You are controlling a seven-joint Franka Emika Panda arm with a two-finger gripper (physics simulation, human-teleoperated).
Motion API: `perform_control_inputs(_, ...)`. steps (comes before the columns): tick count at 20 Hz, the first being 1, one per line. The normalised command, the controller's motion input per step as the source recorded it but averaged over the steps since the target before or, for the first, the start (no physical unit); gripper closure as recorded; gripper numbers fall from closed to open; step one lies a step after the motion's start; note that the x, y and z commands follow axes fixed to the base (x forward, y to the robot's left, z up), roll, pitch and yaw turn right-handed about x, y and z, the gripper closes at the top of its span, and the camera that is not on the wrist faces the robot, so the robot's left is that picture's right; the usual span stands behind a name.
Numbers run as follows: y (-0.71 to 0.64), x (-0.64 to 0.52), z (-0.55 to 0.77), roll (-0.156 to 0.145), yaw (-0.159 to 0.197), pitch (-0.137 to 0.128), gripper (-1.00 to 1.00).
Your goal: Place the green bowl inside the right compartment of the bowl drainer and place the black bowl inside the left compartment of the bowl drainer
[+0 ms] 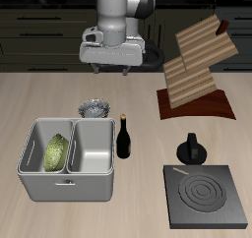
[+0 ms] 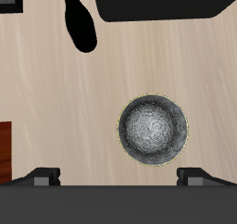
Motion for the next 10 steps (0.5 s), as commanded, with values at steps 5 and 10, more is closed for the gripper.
perform_control_inputs(5,-0.08,0.06,-0.29,-0.033,0.018,0.021,-1.0)
perform_control_inputs(10,-0.14,0.11,-0.34,-0.05,-0.016,0.035,-1.0)
